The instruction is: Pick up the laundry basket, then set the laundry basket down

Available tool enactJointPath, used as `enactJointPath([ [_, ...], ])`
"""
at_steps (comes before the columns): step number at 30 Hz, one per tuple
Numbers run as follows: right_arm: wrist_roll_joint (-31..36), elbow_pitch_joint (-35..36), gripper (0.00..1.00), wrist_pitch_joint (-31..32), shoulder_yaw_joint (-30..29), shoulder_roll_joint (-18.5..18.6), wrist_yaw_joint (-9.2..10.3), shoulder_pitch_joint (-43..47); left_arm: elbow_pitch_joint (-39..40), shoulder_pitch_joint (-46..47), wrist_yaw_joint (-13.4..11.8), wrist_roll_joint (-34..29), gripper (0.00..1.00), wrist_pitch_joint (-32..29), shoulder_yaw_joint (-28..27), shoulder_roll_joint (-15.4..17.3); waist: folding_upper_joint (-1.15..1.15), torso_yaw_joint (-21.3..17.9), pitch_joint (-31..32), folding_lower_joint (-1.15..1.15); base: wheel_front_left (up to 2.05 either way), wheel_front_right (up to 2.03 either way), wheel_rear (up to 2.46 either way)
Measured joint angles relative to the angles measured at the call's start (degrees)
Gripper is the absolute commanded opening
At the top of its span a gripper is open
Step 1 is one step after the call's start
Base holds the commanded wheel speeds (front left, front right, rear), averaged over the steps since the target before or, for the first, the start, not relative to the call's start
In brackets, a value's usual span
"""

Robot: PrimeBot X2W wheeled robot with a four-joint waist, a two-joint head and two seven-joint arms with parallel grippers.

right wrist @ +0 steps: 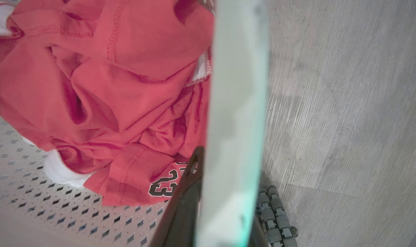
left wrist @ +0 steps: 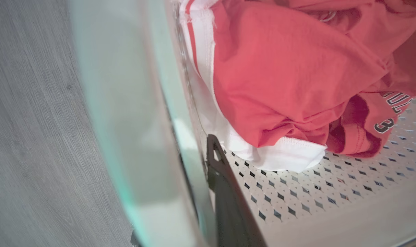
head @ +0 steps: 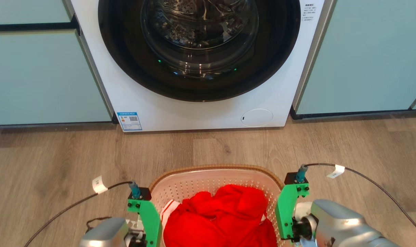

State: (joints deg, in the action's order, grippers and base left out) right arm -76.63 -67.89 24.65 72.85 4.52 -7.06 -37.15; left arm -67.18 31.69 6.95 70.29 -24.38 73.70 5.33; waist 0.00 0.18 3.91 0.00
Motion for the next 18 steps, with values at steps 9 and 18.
enactJointPath([
  [9, -0.1, 0.0, 0.0, 0.0, 0.1, 0.0, 0.0, 0.0, 0.0, 0.0, 0.0, 0.0, 0.0, 0.0, 0.0, 0.0, 0.0, 0.1, -0.2, 0.0, 0.0, 0.0, 0.0],
  [18, -0.2, 0.0, 0.0, -0.2, 0.1, 0.0, 0.0, 0.0, -0.3, 0.1, 0.0, 0.0, 0.0, 0.3, 0.1, -0.1, 0.0, 0.1, -2.1, 0.0, 0.0, 0.0, 0.0],
])
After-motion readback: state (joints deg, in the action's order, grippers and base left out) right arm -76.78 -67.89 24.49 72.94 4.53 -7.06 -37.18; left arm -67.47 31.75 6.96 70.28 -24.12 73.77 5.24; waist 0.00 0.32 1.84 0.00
